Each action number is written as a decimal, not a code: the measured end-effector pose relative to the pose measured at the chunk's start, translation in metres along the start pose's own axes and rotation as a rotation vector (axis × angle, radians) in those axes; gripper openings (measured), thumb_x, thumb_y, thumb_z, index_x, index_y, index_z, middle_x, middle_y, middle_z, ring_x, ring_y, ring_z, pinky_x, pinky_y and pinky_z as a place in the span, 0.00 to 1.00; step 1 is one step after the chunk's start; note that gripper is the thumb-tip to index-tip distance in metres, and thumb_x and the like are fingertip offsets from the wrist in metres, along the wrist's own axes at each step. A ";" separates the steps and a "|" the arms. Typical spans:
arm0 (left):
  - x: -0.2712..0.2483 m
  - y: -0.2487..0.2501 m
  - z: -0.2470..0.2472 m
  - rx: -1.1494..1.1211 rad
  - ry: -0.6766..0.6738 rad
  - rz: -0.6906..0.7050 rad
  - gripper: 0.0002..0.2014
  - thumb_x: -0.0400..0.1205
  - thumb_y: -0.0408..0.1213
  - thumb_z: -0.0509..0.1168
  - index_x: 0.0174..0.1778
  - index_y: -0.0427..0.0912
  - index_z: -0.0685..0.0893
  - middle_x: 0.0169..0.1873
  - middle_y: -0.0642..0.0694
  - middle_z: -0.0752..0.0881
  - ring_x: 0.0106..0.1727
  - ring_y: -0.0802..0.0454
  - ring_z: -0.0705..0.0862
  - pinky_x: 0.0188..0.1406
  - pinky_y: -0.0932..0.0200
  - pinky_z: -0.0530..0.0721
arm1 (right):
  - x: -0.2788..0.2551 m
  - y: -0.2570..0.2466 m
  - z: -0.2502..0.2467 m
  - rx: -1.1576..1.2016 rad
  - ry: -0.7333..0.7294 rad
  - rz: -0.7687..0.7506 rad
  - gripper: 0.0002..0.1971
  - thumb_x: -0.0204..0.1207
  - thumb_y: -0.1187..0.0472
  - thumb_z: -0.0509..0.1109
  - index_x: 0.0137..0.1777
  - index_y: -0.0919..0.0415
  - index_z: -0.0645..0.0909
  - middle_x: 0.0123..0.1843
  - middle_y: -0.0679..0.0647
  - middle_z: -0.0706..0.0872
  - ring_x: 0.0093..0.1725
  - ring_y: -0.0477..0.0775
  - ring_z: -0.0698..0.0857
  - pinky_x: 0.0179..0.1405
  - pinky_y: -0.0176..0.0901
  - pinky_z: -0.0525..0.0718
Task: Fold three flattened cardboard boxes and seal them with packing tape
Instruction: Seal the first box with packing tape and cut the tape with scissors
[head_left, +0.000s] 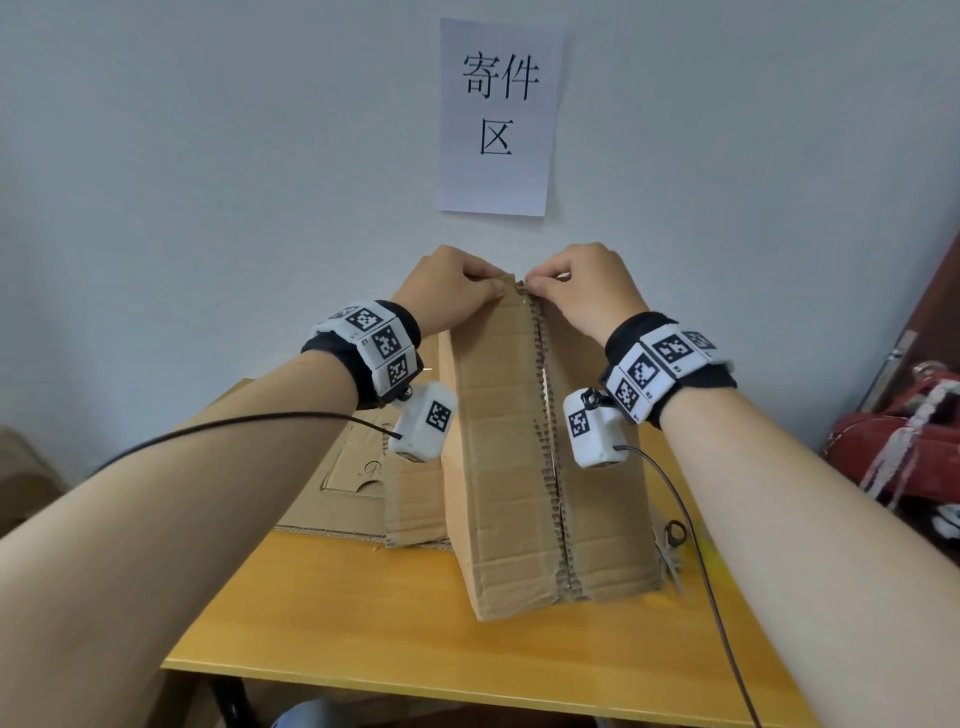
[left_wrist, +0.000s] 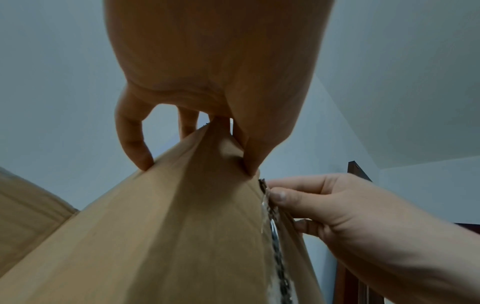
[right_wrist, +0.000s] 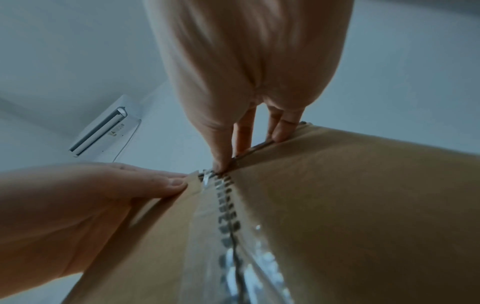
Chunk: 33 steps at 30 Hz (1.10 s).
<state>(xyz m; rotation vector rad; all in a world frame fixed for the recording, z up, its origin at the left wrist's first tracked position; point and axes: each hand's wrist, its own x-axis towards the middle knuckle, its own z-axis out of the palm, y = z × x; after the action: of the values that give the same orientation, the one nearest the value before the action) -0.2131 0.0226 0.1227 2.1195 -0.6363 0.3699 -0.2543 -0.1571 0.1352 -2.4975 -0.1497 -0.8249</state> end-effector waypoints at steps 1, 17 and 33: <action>0.000 0.000 0.000 -0.006 -0.002 -0.001 0.11 0.84 0.44 0.68 0.59 0.54 0.91 0.52 0.57 0.89 0.55 0.60 0.84 0.50 0.66 0.77 | 0.000 -0.001 0.000 0.017 0.002 0.004 0.05 0.79 0.55 0.76 0.48 0.51 0.94 0.50 0.44 0.92 0.57 0.50 0.86 0.64 0.49 0.82; -0.002 -0.003 0.002 0.031 -0.016 0.012 0.12 0.84 0.42 0.65 0.60 0.53 0.92 0.53 0.52 0.91 0.57 0.56 0.85 0.53 0.63 0.79 | -0.003 -0.006 0.021 -0.195 -0.099 0.063 0.13 0.82 0.37 0.63 0.60 0.31 0.87 0.63 0.45 0.83 0.70 0.64 0.68 0.64 0.55 0.63; 0.010 0.003 -0.002 0.363 -0.040 0.199 0.13 0.85 0.44 0.65 0.63 0.61 0.87 0.60 0.55 0.89 0.64 0.53 0.83 0.56 0.60 0.73 | 0.003 0.015 0.018 -0.012 -0.069 0.101 0.18 0.73 0.50 0.72 0.64 0.40 0.86 0.65 0.48 0.87 0.70 0.53 0.80 0.72 0.56 0.78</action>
<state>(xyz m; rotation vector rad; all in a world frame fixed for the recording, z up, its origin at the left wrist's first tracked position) -0.2062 0.0197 0.1307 2.4178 -0.8590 0.5913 -0.2386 -0.1620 0.1183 -2.5232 -0.0412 -0.7008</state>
